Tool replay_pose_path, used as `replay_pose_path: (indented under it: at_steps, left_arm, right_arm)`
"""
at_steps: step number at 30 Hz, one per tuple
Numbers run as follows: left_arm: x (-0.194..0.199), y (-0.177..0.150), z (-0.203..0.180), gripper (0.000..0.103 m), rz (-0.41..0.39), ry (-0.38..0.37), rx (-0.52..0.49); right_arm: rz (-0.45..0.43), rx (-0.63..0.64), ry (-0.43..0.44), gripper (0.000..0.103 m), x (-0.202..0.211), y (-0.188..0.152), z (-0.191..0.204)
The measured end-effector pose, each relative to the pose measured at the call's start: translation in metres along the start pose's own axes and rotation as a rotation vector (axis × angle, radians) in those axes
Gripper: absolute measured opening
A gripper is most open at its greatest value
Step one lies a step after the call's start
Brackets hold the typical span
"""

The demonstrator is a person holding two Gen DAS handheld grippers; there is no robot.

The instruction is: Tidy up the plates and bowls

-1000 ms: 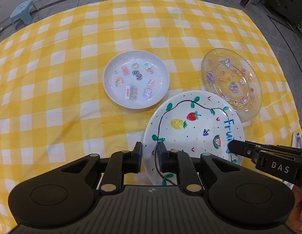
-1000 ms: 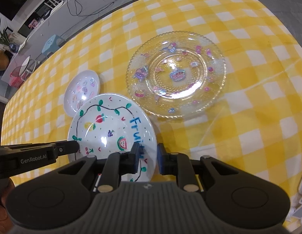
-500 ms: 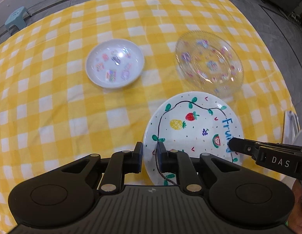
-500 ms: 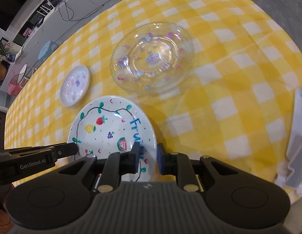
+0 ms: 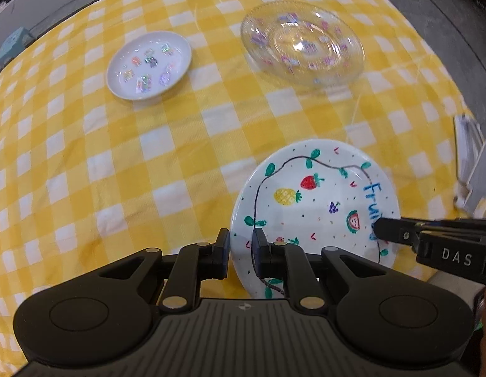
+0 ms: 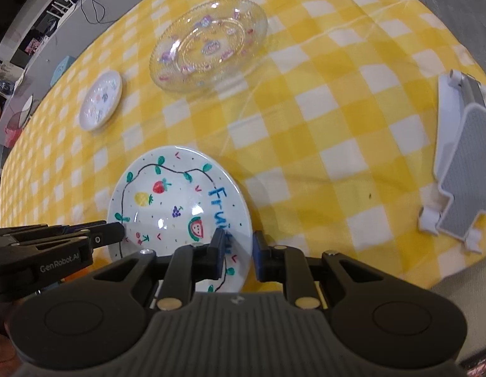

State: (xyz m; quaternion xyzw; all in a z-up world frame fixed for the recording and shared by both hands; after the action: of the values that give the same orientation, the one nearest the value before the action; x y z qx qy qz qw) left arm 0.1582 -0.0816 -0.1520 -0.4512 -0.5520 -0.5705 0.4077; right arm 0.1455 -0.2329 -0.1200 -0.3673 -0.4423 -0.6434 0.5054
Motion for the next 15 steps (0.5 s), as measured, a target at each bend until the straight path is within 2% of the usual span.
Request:
replay_pose_path:
  at_steps: [15]
  left_arm:
    - [-0.002,-0.013,0.002,0.016,0.025,0.026,-0.046]
  right_arm:
    - [0.032,0.047,-0.025,0.017,-0.009,-0.012,0.010]
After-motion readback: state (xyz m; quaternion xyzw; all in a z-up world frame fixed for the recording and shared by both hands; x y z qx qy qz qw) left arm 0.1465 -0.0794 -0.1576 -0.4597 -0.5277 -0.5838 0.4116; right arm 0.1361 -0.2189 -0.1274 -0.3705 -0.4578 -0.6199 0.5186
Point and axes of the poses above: each gripper's, at about its wrist camera, not at the fingertips, and x roughly against the way its jaws point, z to its left, y to its top, the point moved 8 cm from there along -x, roughly the way its jaws point, and after that the axes turned 4 degrees about -z, right-handed, at the moved point
